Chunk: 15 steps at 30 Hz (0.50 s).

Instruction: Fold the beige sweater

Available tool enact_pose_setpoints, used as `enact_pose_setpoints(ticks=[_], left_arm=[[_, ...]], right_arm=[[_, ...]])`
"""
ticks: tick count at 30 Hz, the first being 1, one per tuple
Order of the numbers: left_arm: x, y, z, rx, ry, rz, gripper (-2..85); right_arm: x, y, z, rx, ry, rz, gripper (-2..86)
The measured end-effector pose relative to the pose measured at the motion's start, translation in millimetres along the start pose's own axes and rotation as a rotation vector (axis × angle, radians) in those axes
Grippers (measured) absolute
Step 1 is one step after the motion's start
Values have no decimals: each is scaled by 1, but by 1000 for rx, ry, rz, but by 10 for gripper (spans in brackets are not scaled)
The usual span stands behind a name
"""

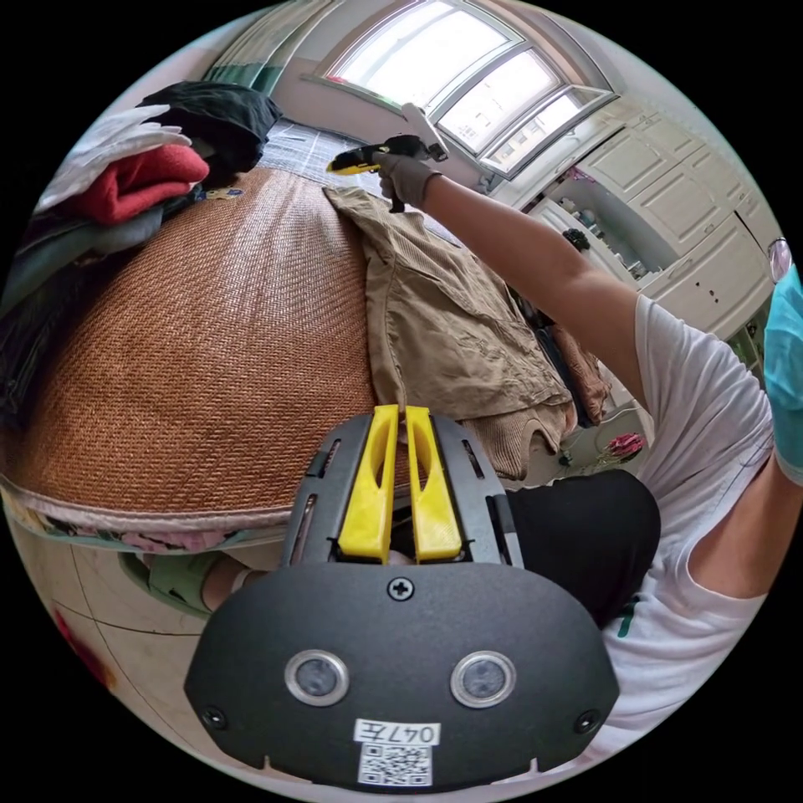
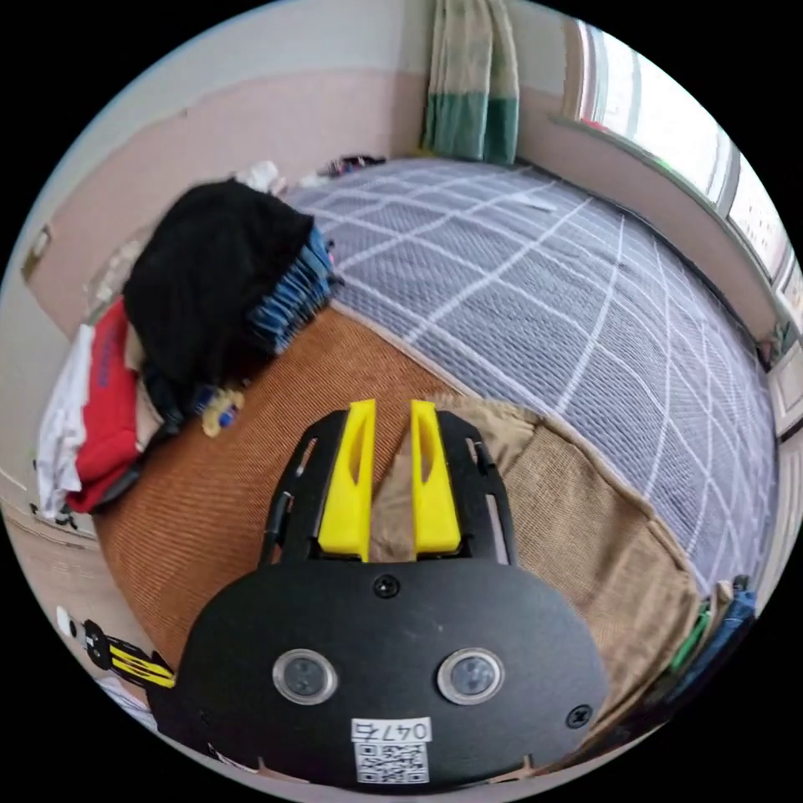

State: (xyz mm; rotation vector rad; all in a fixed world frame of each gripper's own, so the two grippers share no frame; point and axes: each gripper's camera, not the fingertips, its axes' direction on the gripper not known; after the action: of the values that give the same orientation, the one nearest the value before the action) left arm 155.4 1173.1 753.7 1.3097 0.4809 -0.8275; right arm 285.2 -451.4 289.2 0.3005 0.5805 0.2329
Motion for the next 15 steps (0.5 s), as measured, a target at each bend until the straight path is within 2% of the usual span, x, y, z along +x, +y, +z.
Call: enact_pose_setpoints(ticks=[5,12,15], left_arm=[[0,-3,9,-19,20,2,-9],[-5,-4,10,-7,51,-5,-9],[-6,-7,11,-4,56,-4,-9]], right_arm=[[-16,18,58,-117,239,-85,33],[13,42,58,-11,57,-9,-4],[26,60,31,216,-101,53,-7]])
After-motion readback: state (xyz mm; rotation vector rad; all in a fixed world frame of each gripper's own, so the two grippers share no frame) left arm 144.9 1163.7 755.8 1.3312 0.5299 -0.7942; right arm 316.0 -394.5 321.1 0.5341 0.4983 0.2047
